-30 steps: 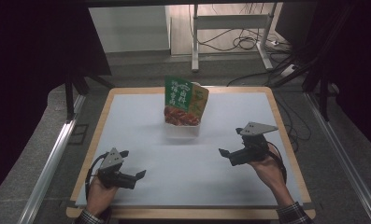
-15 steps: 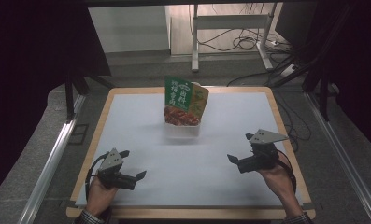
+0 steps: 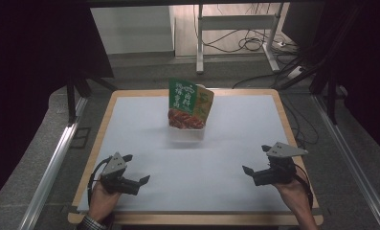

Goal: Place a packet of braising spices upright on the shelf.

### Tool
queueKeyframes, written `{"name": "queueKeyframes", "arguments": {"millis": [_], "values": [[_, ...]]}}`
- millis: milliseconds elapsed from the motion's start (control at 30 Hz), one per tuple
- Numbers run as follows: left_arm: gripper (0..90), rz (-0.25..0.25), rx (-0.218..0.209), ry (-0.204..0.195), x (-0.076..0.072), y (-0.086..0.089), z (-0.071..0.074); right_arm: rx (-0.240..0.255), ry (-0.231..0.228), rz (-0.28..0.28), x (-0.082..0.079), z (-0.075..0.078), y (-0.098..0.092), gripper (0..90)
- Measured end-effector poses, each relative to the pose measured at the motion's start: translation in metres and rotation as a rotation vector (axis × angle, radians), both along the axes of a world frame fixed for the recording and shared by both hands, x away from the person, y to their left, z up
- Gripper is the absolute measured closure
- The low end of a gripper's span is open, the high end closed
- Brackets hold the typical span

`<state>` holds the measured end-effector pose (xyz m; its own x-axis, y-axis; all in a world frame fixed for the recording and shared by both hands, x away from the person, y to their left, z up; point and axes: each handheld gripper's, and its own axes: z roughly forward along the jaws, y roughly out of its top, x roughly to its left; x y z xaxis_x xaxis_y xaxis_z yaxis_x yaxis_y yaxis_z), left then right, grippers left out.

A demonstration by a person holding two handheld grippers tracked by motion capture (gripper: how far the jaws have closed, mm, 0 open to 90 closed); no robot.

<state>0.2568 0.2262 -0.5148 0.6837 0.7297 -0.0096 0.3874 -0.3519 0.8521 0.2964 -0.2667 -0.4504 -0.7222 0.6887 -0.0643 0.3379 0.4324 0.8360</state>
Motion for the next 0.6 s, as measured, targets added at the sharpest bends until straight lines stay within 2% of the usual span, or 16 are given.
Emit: {"name": "queueKeyframes", "arguments": {"millis": [300, 533, 600], "values": [[0.0, -0.001, 0.003, 0.004, 0.0, 0.0, 0.0, -0.001, -0.003, -0.02, -0.01, -0.008, -0.011, 0.0], [0.0, 0.0, 0.008, 0.007, 0.0, 0.0, 0.0, -0.021, 0.015, -0.047, -0.013, -0.018, -0.02, 0.0], [0.0, 0.0, 0.01, 0.009, 0.0, 0.0, -0.001, -0.017, 0.034, -0.052, -0.013, -0.023, -0.023, 0.0]]}}
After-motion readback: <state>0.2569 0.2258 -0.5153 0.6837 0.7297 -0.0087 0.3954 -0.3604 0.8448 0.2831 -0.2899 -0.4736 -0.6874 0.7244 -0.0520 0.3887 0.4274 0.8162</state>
